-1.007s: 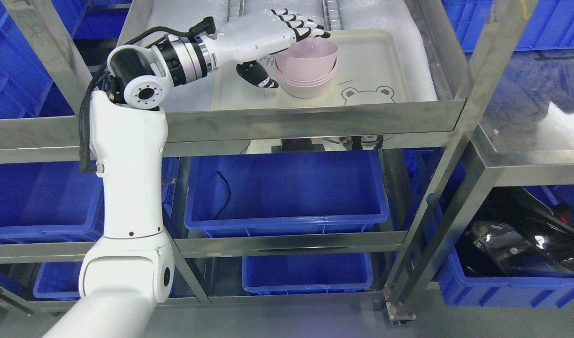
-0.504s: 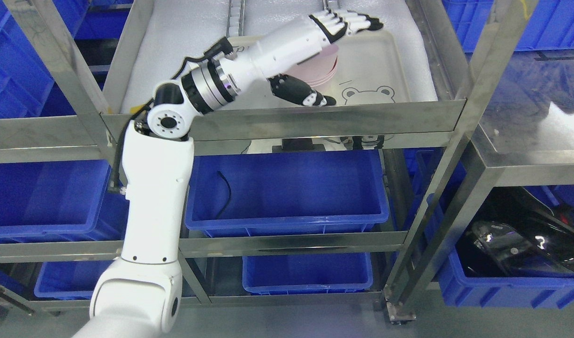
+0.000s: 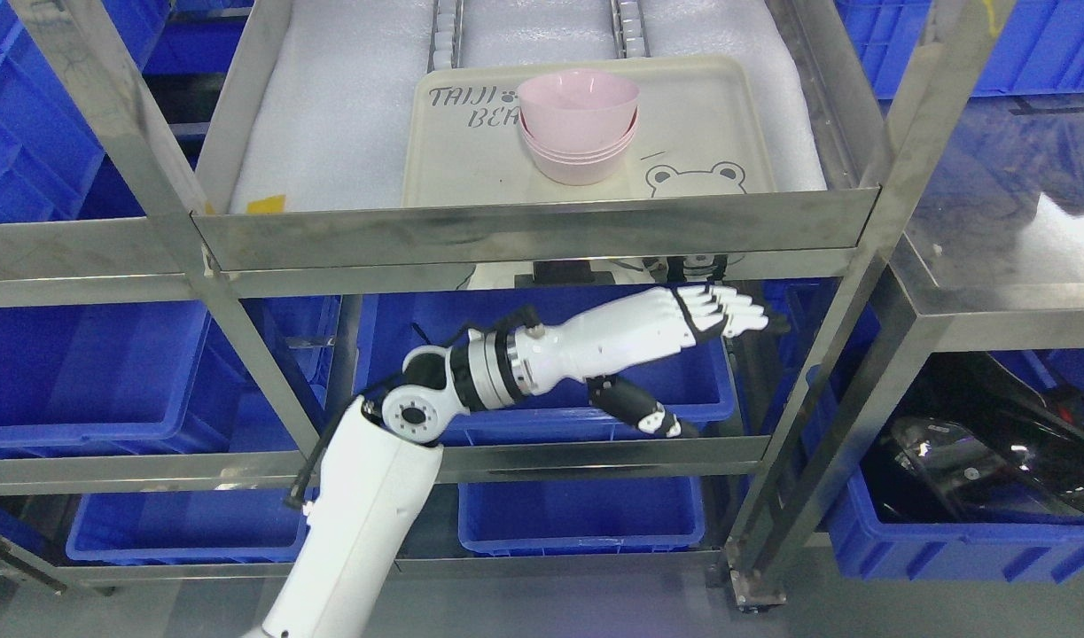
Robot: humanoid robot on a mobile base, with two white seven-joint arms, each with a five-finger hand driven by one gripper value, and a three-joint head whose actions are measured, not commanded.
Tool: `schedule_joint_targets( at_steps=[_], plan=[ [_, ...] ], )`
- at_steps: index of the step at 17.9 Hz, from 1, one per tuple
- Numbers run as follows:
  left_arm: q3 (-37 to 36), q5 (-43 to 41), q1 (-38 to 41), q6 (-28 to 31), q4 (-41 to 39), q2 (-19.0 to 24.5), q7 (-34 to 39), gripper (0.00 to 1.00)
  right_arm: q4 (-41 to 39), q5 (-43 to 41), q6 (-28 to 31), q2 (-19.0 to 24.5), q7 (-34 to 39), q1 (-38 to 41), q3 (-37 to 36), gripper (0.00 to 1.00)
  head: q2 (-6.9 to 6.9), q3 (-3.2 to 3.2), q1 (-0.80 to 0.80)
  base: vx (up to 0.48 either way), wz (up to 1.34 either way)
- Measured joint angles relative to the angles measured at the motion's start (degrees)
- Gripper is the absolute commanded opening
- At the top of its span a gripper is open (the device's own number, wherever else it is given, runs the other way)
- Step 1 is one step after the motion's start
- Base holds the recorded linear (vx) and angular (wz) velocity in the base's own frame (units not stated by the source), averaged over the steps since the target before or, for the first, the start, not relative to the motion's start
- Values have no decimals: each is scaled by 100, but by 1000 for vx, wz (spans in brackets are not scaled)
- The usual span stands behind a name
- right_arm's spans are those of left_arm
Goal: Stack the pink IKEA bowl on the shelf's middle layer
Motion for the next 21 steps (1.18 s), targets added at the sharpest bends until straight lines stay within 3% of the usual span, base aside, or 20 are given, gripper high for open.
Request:
schedule_joint_targets(
  at_steps=[4, 11, 21],
  plan=[
    [182, 63, 1022, -2, 197, -10, 393, 100, 0, 0, 0, 0, 0, 0, 0, 100, 0, 0, 0, 0, 0],
    [813, 172, 1926, 49, 675, -21, 3080, 100, 0, 0, 0, 0, 0, 0, 0, 100, 0, 0, 0, -7, 15],
    [1474, 730, 1985, 2363, 540, -26, 3574, 100, 0, 0, 0, 0, 0, 0, 0, 100, 0, 0, 0, -14, 37]
  ],
)
